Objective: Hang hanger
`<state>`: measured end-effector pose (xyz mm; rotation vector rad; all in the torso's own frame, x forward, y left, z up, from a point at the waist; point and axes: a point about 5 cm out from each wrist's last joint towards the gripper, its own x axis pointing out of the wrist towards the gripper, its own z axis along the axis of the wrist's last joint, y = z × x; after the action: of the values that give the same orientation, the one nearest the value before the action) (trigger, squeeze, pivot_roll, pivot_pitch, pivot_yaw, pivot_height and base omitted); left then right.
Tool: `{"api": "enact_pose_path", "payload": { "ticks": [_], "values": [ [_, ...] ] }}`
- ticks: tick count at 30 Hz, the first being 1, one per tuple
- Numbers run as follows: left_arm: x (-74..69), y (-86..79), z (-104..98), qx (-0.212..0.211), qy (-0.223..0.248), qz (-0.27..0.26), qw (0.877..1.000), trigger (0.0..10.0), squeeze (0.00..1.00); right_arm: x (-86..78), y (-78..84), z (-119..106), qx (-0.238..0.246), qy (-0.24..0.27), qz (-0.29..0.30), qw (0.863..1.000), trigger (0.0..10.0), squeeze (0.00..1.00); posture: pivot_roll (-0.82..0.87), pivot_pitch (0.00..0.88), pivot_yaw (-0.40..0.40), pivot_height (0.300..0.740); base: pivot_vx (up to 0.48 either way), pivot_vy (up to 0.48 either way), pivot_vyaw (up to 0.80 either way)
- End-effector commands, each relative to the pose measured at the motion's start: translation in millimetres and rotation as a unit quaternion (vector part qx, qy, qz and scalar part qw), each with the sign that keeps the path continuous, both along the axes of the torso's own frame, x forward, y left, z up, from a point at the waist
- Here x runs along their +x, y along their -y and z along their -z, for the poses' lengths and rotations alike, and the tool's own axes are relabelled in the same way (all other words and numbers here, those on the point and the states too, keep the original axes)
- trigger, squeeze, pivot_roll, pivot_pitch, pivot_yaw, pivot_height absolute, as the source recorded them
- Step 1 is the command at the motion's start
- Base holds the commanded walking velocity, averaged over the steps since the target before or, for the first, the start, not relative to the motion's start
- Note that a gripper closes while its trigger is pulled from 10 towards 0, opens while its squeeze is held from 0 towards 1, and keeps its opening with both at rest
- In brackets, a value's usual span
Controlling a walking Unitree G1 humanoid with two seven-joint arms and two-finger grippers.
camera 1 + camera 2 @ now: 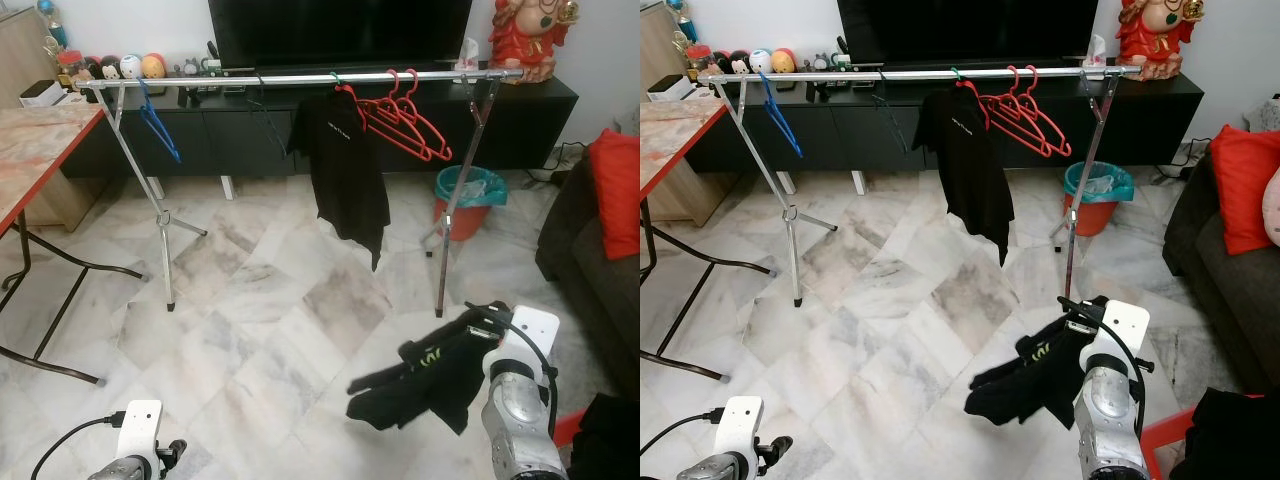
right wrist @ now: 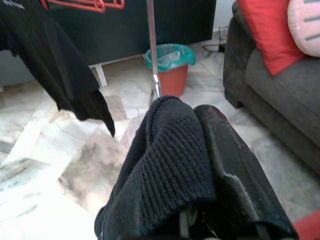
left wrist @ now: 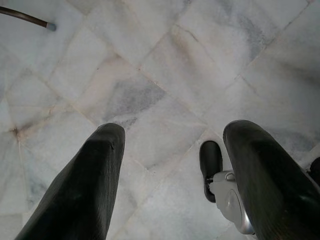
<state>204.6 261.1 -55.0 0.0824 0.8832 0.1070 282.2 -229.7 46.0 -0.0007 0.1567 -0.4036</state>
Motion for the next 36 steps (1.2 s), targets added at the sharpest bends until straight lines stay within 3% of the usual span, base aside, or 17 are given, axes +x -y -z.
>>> {"api": "enact_pose_path", "payload": {
  "ticks": [1,36],
  "values": [
    [-2.1,-1.0,1.1,-0.002,-0.005,-0.006,1.0,10.0,0.0,7.9,-1.0,-10.9,-0.004,0.021,-0.007,1.0,10.0,0.0,0.05,0.0,0.04,0.74,0.296,0.0,0.0],
    [-5.4,-1.4,2.6,-0.002,-0.01,0.002,1.0,10.0,0.0,11.6,-5.6,-14.9,0.0,0.033,-0.039,0.999,10.0,0.0,0.04,0.0,0.036,0.74,0.331,0.0,0.0]
  ]
}}
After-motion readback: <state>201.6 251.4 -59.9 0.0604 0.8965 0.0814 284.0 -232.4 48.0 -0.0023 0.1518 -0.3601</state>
